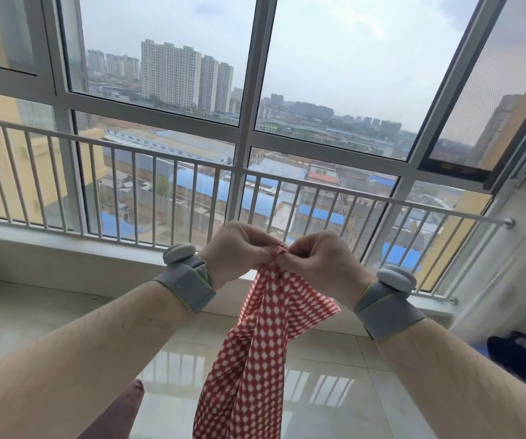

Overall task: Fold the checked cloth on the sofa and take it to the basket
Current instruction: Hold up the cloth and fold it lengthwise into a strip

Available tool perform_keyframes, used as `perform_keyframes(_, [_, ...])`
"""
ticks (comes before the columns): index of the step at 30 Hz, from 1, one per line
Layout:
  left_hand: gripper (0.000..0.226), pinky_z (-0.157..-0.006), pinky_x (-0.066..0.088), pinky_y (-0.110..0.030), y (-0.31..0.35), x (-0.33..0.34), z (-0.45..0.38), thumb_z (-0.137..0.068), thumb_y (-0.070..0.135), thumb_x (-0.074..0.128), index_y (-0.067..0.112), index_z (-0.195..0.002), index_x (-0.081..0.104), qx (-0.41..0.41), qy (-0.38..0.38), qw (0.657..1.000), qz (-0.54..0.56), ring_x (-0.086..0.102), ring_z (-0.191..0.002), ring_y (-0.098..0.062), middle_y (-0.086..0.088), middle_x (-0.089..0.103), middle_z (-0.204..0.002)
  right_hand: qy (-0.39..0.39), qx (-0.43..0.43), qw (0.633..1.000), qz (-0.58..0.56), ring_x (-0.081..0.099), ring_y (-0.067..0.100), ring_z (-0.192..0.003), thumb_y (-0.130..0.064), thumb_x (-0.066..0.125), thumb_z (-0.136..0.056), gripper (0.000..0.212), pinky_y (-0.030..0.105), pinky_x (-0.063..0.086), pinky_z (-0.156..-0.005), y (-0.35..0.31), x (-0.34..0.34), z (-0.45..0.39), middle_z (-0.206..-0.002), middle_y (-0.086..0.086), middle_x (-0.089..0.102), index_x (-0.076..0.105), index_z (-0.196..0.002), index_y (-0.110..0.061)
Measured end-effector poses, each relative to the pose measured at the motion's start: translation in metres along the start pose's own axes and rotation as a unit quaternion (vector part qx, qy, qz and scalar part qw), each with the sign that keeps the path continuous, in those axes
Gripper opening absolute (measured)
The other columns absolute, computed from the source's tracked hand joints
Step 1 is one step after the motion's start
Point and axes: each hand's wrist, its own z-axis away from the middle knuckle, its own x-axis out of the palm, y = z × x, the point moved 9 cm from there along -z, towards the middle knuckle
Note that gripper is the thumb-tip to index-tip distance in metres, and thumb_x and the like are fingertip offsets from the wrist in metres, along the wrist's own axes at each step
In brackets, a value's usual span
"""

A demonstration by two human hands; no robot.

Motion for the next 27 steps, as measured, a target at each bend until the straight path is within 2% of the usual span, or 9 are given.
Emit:
perform_keyframes(5, [0.033,-0.067,0.059,-0.027,-0.003,-0.001,0.002,-0.082,-0.003,0.066,0.026,-0.073,0.078,-0.003,-0.007,1.000,0.016,0.071,-0.071,-0.014,0.000,0.075,-0.073,0.022,0.018,1.000,0.007,0.058,0.003,-0.053,-0.029,0.073,-0.082,0.020,0.018,0.047,-0.047,0.003,0.001,0.000,-0.061,-0.003,0.070,0.073,-0.063,-0.026])
perform_keyframes(10, [0.034,-0.064,0.059,-0.025,-0.006,0.001,0.004,-0.082,-0.008,0.063,0.022,-0.074,0.078,-0.010,-0.024,0.999,0.039,0.071,-0.069,-0.013,-0.001,0.075,-0.072,0.021,0.046,0.999,0.002,0.059,0.005,-0.056,-0.030,0.074,-0.081,0.021,0.022,0.051,-0.050,0.009,0.003,0.001,-0.065,0.000,0.072,0.072,-0.061,-0.025])
perform_keyframes(17, [0.022,-0.063,0.059,-0.026,-0.011,0.001,0.005,-0.082,-0.002,0.066,0.016,-0.077,0.078,-0.036,-0.035,0.997,0.056,0.070,-0.069,-0.017,-0.007,0.074,-0.075,0.017,0.069,0.997,0.005,0.056,-0.008,-0.047,-0.034,0.077,-0.077,0.027,0.008,0.036,-0.038,0.012,0.004,0.000,-0.048,-0.016,0.064,0.068,-0.052,-0.027])
perform_keyframes(19, [0.019,-0.066,0.060,-0.028,-0.010,0.004,0.005,-0.082,0.003,0.067,0.018,-0.076,0.078,-0.033,-0.041,0.997,0.048,0.070,-0.071,-0.019,-0.007,0.075,-0.076,0.028,0.077,0.997,0.010,0.058,-0.004,-0.048,-0.034,0.079,-0.076,0.027,0.010,0.038,-0.039,0.015,0.002,-0.002,-0.048,-0.012,0.064,0.069,-0.052,-0.025])
perform_keyframes(21, [0.005,-0.069,0.060,-0.031,-0.005,0.008,0.007,-0.075,0.020,0.074,0.020,-0.078,0.078,-0.013,-0.045,0.998,0.035,0.071,-0.076,-0.020,-0.007,0.075,-0.079,0.033,0.078,0.996,0.021,0.062,0.003,-0.055,-0.034,0.079,-0.076,0.024,0.013,0.043,-0.043,0.016,0.000,-0.003,-0.055,-0.009,0.067,0.070,-0.055,-0.025])
perform_keyframes(23, [0.014,-0.072,0.060,-0.034,-0.004,0.009,0.008,-0.066,0.032,0.076,0.024,-0.077,0.078,-0.002,-0.039,0.999,0.020,0.071,-0.079,-0.020,-0.006,0.076,-0.081,0.035,0.076,0.996,0.034,0.064,0.007,-0.060,-0.034,0.079,-0.076,0.024,0.016,0.047,-0.046,0.016,0.000,-0.004,-0.060,-0.006,0.069,0.069,-0.056,-0.025])
perform_keyframes(25, [0.004,-0.074,0.060,-0.037,-0.005,0.008,0.006,-0.072,0.024,0.076,0.024,-0.075,0.078,-0.003,-0.027,1.000,0.013,0.071,-0.078,-0.021,-0.007,0.075,-0.079,0.037,0.072,0.996,0.045,0.065,0.008,-0.061,-0.034,0.078,-0.076,0.023,0.019,0.050,-0.048,0.016,0.000,-0.005,-0.061,-0.005,0.070,0.070,-0.057,-0.024])
perform_keyframes(27, [0.011,-0.074,0.060,-0.037,-0.010,0.006,0.002,-0.078,0.011,0.073,0.021,-0.075,0.077,-0.016,-0.012,1.000,0.016,0.070,-0.076,-0.022,-0.009,0.075,-0.078,0.038,0.063,0.996,0.053,0.063,0.006,-0.057,-0.034,0.077,-0.077,0.024,0.016,0.046,-0.046,0.017,0.000,-0.006,-0.058,-0.006,0.068,0.070,-0.056,-0.025])
